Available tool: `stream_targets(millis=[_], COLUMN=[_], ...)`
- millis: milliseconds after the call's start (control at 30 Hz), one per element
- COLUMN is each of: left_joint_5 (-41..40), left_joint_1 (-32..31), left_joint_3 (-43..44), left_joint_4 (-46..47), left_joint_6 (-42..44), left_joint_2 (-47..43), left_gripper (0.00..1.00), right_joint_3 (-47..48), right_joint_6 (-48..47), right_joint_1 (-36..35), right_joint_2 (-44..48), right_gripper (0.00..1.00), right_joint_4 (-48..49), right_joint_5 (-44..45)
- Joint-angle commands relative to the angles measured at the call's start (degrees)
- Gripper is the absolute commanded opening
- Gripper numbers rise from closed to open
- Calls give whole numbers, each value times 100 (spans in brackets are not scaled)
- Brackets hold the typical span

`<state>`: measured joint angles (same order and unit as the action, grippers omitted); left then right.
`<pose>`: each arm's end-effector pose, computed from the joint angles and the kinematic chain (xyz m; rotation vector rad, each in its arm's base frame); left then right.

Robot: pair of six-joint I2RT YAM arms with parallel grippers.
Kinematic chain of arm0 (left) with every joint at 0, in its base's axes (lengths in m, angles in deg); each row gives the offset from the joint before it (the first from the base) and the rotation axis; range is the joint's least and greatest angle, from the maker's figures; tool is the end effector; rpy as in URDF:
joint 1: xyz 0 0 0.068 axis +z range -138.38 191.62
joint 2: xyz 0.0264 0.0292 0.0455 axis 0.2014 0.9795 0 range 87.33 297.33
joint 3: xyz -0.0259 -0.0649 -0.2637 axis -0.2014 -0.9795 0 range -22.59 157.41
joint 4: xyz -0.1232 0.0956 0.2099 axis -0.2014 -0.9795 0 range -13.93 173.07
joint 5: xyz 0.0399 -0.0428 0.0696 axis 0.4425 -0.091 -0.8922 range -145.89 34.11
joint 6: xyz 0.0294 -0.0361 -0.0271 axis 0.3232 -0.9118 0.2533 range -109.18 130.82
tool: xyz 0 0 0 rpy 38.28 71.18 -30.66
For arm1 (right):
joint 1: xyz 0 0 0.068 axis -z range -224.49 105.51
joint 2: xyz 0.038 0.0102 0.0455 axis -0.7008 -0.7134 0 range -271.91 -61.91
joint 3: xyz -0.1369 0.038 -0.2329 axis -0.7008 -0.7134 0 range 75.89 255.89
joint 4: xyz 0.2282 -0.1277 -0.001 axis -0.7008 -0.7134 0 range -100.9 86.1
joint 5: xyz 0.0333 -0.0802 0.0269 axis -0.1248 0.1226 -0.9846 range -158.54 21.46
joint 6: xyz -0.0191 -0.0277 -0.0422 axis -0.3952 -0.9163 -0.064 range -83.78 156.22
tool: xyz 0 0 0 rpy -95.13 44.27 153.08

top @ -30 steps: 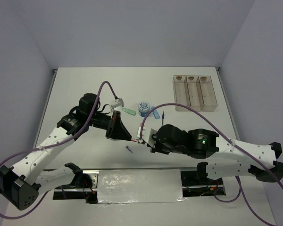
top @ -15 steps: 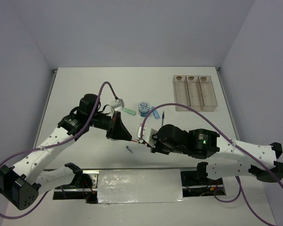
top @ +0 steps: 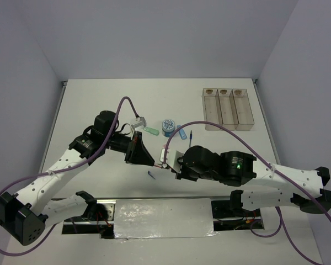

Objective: Sort the stationery into containers
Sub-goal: Close the pen cap on the pen.

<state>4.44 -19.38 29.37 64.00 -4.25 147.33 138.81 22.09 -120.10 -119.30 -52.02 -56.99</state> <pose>0.1732 -0.1400 0.3256 0.9866 1.8926 -1.5569 0.0556 0.1881 0.3454 -1.5600 1.7126 0.3182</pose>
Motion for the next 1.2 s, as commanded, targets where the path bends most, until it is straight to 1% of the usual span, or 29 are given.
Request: stream_targets(millis=[0, 300, 433, 600, 733, 800, 933, 1100, 1167], left_joint_5=[250, 233, 198, 128, 136, 145, 92, 48, 171], left_joint_1=[-37, -55, -107, -125, -125, -125, -125, -125, -125], left_joint_3=[-55, -55, -55, -72, -99, -99, -169, -283, -371], left_joint_4=[307, 255, 211, 219, 316, 395, 789, 1607, 1844], left_joint_6=[75, 145, 189, 197, 110, 40, -346, -804, -1041], left_joint_2=[-33, 28, 55, 55, 37, 20, -121, -270, -332], left_gripper=[0, 0, 0, 0, 0, 0, 0, 0, 0], right_joint_3=[247, 458, 494, 362, 21, -103, -341, -578, -649], right_joint_6=[-116, -300, -450, -687, -644, -591, -398, -283, -301], right_joint_1=[-41, -59, -59, -50, -59, -59, -50, -59, -59], right_joint_2=[-53, -361, -335, -37, 105, 131, 52, 122, 192], right_gripper=[0, 0, 0, 0, 0, 0, 0, 0, 0], right_joint_4=[487, 628, 768, 1322, 1997, 2297, 2614, 3036, 3124], right_joint_5=[-56, -276, -206, -373, -84, -126, -136, -101, -57])
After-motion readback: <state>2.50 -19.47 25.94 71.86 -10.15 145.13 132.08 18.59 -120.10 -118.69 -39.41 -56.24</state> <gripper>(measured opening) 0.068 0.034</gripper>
